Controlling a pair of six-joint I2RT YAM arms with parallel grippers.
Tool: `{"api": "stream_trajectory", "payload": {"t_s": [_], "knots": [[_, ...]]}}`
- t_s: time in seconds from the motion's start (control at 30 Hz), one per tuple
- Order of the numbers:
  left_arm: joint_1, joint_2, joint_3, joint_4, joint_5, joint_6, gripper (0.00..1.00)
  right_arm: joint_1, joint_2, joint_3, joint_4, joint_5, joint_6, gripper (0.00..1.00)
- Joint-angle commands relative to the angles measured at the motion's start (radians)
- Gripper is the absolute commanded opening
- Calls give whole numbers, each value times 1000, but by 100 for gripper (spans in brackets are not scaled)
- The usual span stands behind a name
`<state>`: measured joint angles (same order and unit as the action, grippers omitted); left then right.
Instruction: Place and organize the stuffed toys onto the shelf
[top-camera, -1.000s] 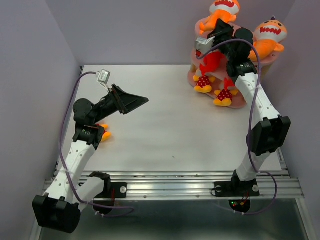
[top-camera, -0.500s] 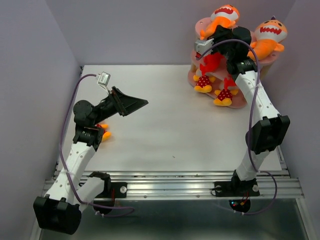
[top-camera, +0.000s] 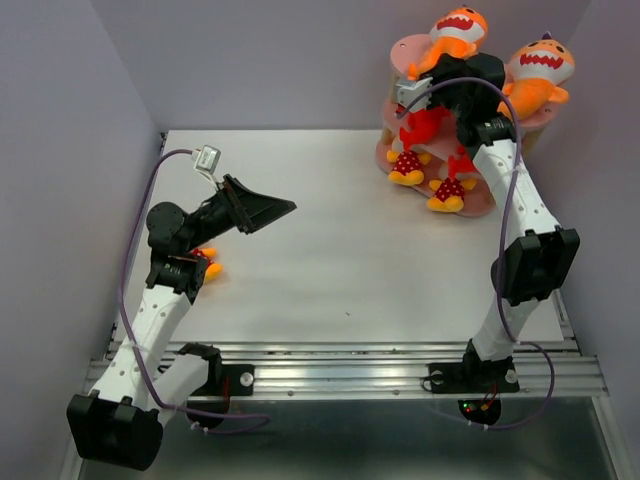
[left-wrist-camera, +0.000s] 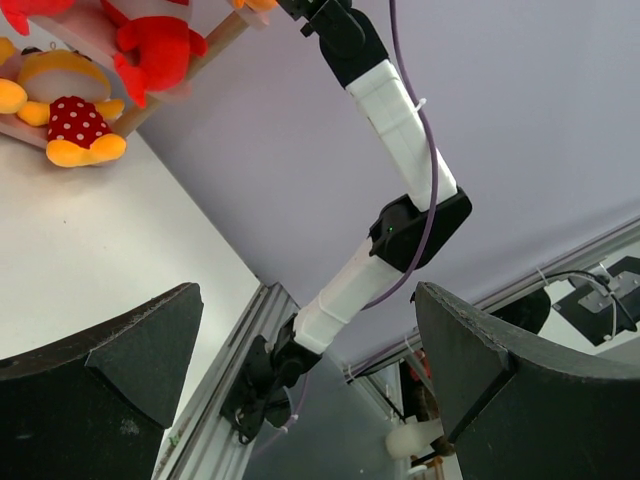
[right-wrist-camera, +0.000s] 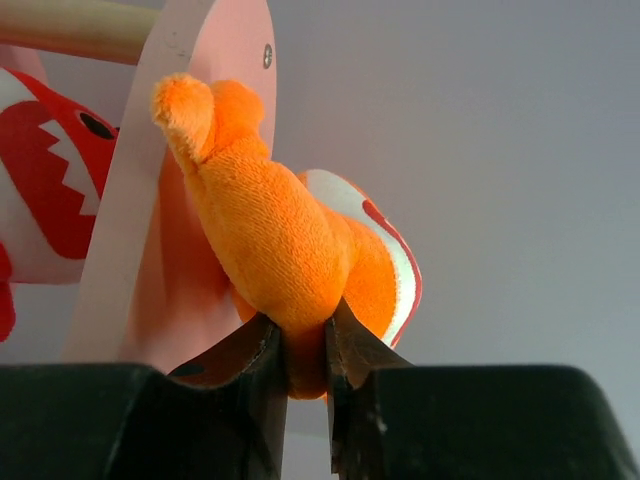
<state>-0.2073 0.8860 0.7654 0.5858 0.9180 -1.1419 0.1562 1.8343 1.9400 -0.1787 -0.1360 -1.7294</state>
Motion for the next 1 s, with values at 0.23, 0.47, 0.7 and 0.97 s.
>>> {"api": "stream_trajectory", "payload": {"t_s": [0.23, 0.47, 0.7, 0.97], "knots": [[3, -13, 2, 72, 27, -10, 99, -4, -90, -62, 8, -8, -13, 34], [3, -15, -6, 89, 32, -24, 99, -4, -116, -81, 10, -17, -15, 52], [3, -28, -25, 103, 30, -39, 99, -4, -148, -105, 13, -25, -18, 69], [3, -30, -26, 114, 32, -48, 99, -4, -214, -214, 90, -51, -36, 91]]}}
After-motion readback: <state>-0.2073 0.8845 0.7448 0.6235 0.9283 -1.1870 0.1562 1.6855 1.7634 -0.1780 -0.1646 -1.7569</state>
